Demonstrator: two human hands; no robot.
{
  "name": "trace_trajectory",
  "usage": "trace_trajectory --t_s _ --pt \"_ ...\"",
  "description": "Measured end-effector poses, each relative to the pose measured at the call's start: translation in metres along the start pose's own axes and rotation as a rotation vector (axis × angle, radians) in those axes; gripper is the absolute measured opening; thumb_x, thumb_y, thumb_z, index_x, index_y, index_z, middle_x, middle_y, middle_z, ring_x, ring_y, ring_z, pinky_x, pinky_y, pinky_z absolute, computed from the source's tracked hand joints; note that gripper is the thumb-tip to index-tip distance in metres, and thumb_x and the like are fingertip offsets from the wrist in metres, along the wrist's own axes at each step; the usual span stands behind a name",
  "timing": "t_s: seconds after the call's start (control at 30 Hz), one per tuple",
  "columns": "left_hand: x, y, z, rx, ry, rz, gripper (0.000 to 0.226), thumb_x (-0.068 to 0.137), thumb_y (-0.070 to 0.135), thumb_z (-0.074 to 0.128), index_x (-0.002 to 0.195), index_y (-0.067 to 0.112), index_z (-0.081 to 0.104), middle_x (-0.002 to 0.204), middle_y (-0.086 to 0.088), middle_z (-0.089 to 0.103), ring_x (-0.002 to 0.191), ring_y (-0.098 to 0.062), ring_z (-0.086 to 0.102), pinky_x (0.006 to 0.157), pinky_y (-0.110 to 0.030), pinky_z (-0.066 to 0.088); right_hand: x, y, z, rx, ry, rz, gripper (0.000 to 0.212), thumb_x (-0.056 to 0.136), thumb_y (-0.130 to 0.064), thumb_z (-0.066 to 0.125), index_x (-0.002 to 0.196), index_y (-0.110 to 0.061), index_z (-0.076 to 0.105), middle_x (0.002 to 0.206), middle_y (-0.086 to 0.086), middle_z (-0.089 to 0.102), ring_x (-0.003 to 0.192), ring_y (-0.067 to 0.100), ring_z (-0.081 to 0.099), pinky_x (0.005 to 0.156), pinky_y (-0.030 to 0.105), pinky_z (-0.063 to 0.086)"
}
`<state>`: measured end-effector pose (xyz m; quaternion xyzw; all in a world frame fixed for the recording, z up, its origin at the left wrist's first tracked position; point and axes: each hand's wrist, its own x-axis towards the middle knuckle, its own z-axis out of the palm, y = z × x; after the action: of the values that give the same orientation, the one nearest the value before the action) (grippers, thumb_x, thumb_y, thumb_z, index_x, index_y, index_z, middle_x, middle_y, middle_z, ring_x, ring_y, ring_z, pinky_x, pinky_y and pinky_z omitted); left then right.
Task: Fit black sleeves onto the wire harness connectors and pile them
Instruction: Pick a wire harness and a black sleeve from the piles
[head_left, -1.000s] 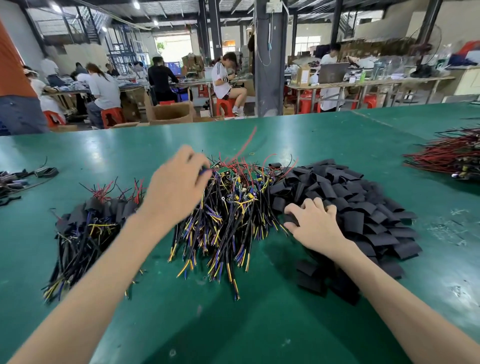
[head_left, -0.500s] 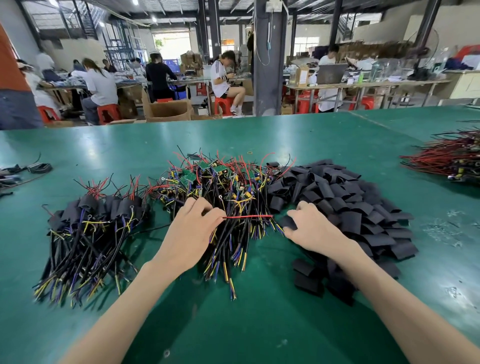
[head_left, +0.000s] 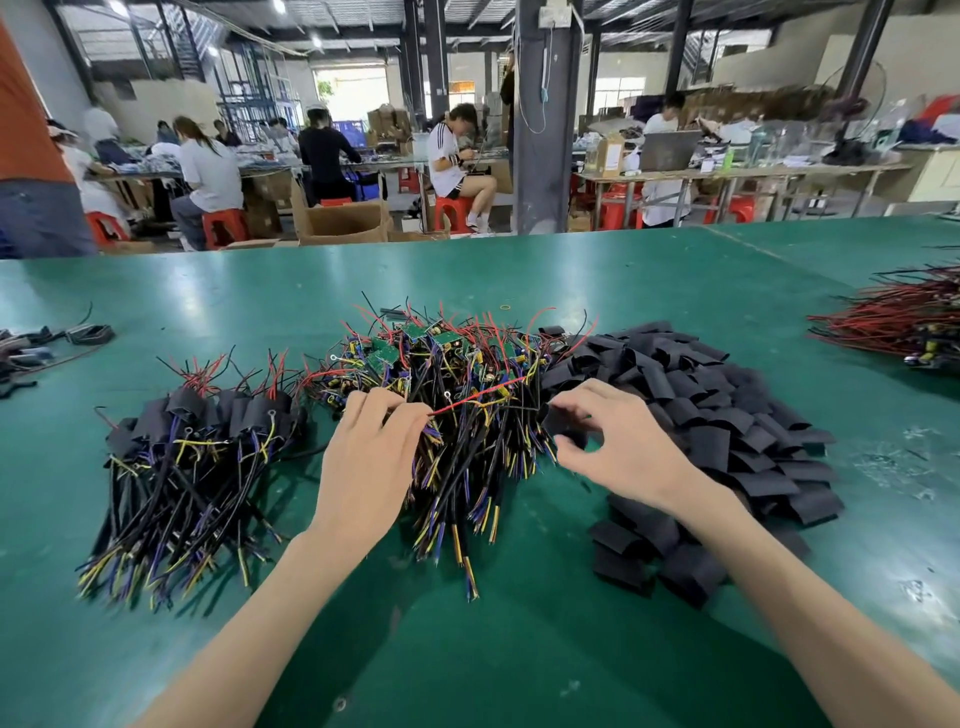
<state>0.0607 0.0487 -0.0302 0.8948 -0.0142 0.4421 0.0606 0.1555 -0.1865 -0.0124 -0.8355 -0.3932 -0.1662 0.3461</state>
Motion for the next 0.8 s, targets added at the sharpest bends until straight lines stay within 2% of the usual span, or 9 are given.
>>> trace_trajectory --t_s 0.1,0.17,0.37,0.5,0.63,0.73,0.8 --pt "-0.0001 0.0019 0.0008 -0.009 0.02 -0.011 0.031 0.094 0.023 0.043 0.094 0.007 0.07 0.086 -0.008 0.058 0.083 -0.024 0.043 0.069 -0.027 0.04 -0.0014 -0.0049 0.0035 0.049 0.015 -0.013 0.028 0.072 -0.003 0.067 0.099 -0.007 0.065 0.087 0.003 0.057 0.078 0.015 0.056 0.08 0.033 0.052" --pt "-0.0007 0.0025 0.0019 0.008 0.027 0.004 0.029 0.094 0.022 0.045 0.094 0.007 0.07 0.085 -0.008 0.058 0.081 -0.024 0.042 0.069 -0.028 0.04 -0.0016 -0.0061 0.004 0.063 0.032 -0.019 0.028 0.072 -0.004 0.068 0.099 -0.009 0.065 0.087 0.001 0.057 0.078 0.014 0.057 0.08 0.036 0.053" --pt "-0.0011 0.0006 0.0038 0.076 0.036 0.098 0.013 0.085 0.006 0.063 0.095 0.007 0.07 0.084 -0.009 0.057 0.08 -0.023 0.04 0.071 -0.028 0.039 -0.0004 -0.0023 0.0052 0.089 0.079 0.013 0.026 0.074 -0.013 0.069 0.099 -0.015 0.064 0.088 -0.005 0.056 0.079 0.006 0.055 0.078 0.031 0.053" --pt "-0.0014 0.0009 0.0037 0.082 0.033 0.108 0.021 0.077 -0.001 0.074 0.096 0.007 0.071 0.084 -0.009 0.058 0.081 -0.023 0.04 0.068 -0.028 0.041 0.0 -0.0001 0.0062 0.097 0.137 0.022 0.026 0.072 -0.011 0.07 0.098 -0.017 0.065 0.085 -0.005 0.056 0.077 0.002 0.055 0.075 0.024 0.051" --pt "-0.0006 0.0015 0.0013 0.071 0.027 0.137 0.025 0.075 -0.003 0.075 0.097 0.007 0.071 0.084 -0.009 0.059 0.082 -0.022 0.04 0.067 -0.029 0.043 0.0003 -0.0019 0.0038 0.065 0.145 -0.005 0.028 0.073 -0.01 0.07 0.1 -0.012 0.064 0.09 0.0 0.057 0.08 0.01 0.056 0.079 0.031 0.052" --pt "0.0006 0.0049 -0.0006 0.058 -0.02 0.164 0.035 0.069 -0.011 0.075 0.101 0.005 0.071 0.087 -0.011 0.059 0.085 -0.023 0.04 0.073 -0.032 0.045 -0.0015 -0.0049 0.0018 -0.107 0.107 -0.118 0.034 0.073 -0.009 0.07 0.105 -0.005 0.063 0.098 0.005 0.059 0.091 0.022 0.057 0.087 0.031 0.046" --pt "0.0008 0.0104 -0.0012 0.038 -0.078 0.187 0.049 0.068 -0.013 0.072 0.113 0.005 0.065 0.096 -0.012 0.058 0.09 -0.025 0.041 0.082 -0.035 0.043 -0.0034 -0.01 0.0014 -0.241 0.077 -0.195 0.035 0.072 -0.009 0.07 0.106 -0.003 0.064 0.098 0.008 0.06 0.092 0.027 0.057 0.086 0.033 0.046"
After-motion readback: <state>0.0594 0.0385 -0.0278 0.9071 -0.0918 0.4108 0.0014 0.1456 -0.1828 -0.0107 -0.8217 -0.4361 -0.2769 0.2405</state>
